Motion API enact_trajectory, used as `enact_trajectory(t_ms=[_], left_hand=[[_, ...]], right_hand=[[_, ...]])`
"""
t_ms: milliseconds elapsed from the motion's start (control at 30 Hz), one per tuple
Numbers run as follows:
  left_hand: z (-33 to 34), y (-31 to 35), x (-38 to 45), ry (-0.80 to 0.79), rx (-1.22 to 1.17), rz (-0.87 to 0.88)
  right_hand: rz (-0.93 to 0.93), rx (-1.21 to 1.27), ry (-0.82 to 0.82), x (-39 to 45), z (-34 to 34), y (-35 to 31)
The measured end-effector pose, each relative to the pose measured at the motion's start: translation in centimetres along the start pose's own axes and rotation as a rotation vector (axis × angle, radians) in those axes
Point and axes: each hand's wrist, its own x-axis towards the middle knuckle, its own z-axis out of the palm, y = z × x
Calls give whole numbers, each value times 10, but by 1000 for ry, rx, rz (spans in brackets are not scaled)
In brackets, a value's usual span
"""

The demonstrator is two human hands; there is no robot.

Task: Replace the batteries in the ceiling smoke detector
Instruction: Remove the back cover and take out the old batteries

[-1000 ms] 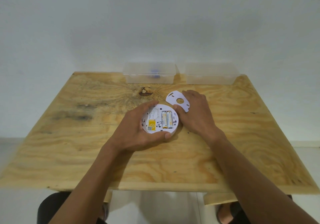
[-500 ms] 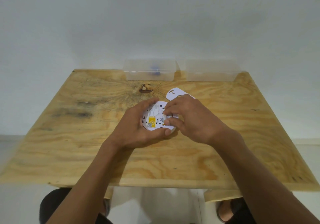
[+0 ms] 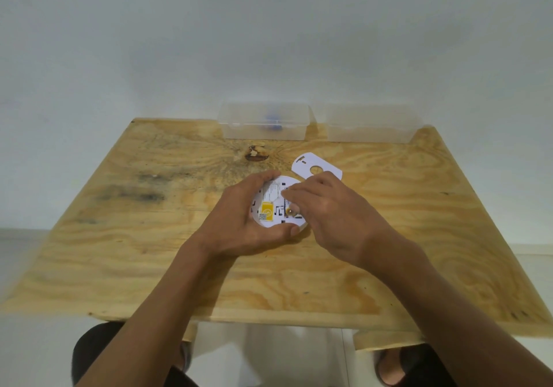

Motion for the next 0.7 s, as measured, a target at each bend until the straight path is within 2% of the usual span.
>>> enact_trajectory(t_ms=[133,300,367,467,600,700], left_hand=[[0,2,-1,-1,-25,-4],[1,3,-1,7,-8,-6],[1,2,-1,3,-10,-11],[0,1,-1,0,-17,-11],[1,6,-1,16,-36,5],[2,6,-1,2,-38,-2]], right_hand=[[5,64,-30,-2,-9,-1],[84,30,-170,7,-22,-2],[63,22,-104,9,-22,-2],[91,95,93,8,-11,-2],[174,198,161,16,2,-6],[262,415,292,24,2,-14]])
